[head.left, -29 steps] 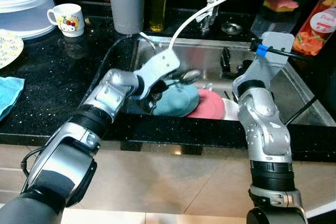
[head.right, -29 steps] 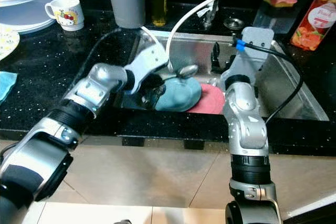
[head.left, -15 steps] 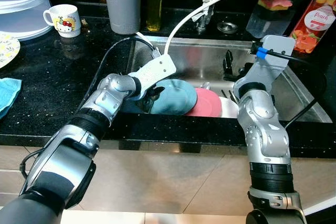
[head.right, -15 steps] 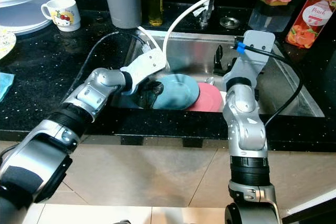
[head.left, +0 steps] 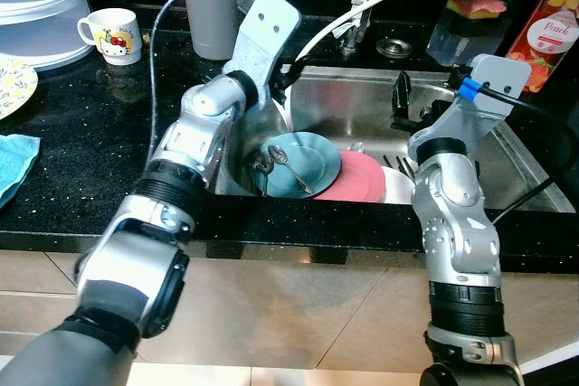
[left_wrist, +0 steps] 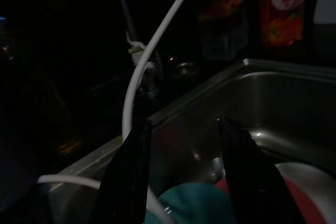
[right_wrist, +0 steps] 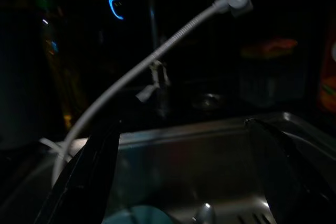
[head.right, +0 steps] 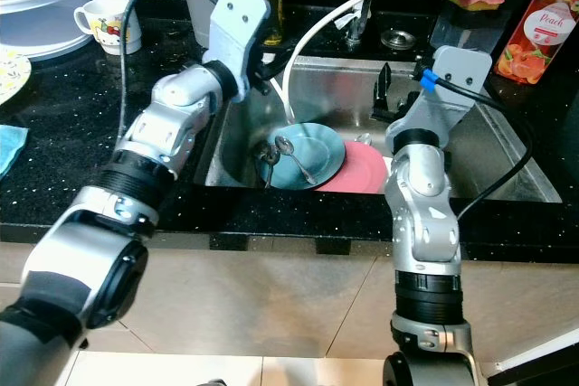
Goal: Kitchen organization
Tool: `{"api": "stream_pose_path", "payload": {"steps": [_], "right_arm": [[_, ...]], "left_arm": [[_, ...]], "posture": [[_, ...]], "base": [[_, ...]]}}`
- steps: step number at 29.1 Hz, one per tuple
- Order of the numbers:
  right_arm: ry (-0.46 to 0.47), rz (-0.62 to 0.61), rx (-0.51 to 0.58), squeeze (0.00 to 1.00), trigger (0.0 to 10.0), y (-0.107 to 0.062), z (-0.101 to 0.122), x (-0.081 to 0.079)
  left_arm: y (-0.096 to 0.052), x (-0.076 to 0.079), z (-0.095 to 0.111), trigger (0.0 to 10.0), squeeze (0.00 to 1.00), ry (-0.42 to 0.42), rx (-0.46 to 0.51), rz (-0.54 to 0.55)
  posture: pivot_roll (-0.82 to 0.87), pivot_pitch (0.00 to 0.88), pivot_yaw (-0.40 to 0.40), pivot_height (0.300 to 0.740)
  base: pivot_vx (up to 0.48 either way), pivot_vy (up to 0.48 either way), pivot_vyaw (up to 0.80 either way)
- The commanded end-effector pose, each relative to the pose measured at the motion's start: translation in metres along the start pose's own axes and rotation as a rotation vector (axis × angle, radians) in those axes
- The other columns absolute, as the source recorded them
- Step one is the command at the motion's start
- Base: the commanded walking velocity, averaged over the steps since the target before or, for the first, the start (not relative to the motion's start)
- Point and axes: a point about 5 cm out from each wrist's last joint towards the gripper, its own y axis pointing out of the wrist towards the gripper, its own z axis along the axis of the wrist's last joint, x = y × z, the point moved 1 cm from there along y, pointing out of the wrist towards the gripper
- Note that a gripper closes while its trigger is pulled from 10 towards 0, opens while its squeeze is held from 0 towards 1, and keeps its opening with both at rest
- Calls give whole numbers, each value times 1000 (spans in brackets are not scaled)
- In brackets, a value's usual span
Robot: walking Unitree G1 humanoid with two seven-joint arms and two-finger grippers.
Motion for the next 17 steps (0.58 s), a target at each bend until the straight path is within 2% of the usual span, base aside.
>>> {"api": "stream_pose_path", "payload": {"steps": [1,5,7,17], "right_arm": [[5,1,27,0,10000,1,5,-2],[14,16,28,0,10000,1,4,-5],[16,15,28,0,10000,1,4,-5],[29,10,19,0,10000,0,1,-5]], "left_arm": [[0,0,-1,10000,0,-16,10,12],[1,-4,-2,10000,0,-15,6,68],[0,-9,-7,10000,0,-2,-34,92],[-1,-13,-12,10000,0,10,-77,123]], "posture": [[208,69,-48,740],[210,69,-53,740],[205,71,-50,740],[203,69,-52,740]], "base": [[0,0,0],[0,0,0],[0,0,0],[0,0,0]]}}
